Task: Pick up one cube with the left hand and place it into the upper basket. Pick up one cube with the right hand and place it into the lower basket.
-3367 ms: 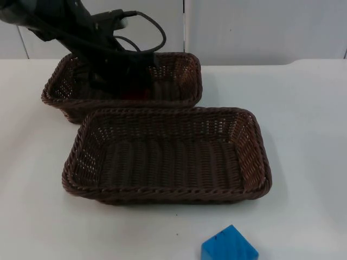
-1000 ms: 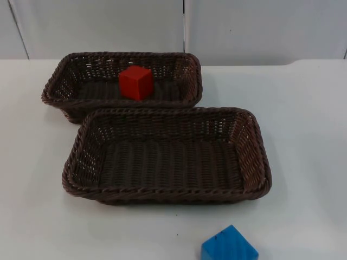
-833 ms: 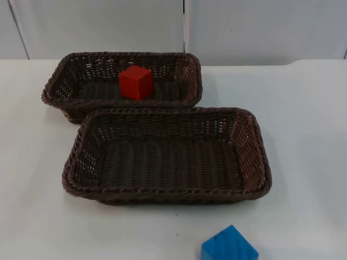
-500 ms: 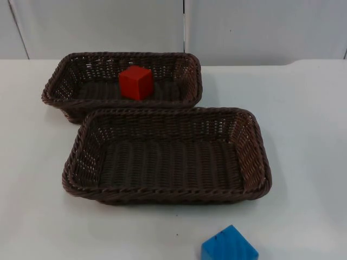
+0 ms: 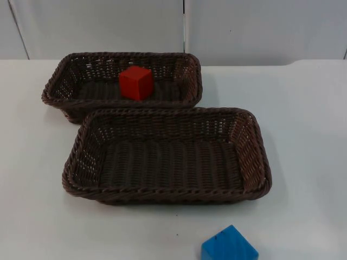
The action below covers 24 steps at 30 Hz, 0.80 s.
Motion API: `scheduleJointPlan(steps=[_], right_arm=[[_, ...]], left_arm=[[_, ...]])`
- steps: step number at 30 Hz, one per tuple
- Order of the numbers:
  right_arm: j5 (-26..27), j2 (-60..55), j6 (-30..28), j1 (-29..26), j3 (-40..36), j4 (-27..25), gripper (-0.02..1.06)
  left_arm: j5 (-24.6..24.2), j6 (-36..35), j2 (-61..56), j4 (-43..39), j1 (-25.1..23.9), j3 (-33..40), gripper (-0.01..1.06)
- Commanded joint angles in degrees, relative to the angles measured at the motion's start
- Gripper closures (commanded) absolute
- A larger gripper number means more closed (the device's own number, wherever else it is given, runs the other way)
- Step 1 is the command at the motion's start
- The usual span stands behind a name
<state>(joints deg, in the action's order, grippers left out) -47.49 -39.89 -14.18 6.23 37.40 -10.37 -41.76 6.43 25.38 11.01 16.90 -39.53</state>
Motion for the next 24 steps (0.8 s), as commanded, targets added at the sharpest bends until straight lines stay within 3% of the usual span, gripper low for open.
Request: scheduleJointPlan(steps=[1, 17, 24], right_arm=[[-1.45, 0.10, -0.82, -0.33, 0.11, -0.51, -0.01], [-5.90, -1.12, -3.47, -0.23, 0.11, -4.25, -0.01], [-7.16, -4.19, -10.06, -0.23, 0.11, -12.64, -0.01]], left_arm=[[-0.02, -0.54, -0.39, -1.35, 0.29, 0.22, 0.00], [-0.45, -0.23, -0.39, -2.67, 0.29, 0.22, 0.00], [-1.18, -0.23, -0.39, -2.76, 0.29, 0.22, 0.00]])
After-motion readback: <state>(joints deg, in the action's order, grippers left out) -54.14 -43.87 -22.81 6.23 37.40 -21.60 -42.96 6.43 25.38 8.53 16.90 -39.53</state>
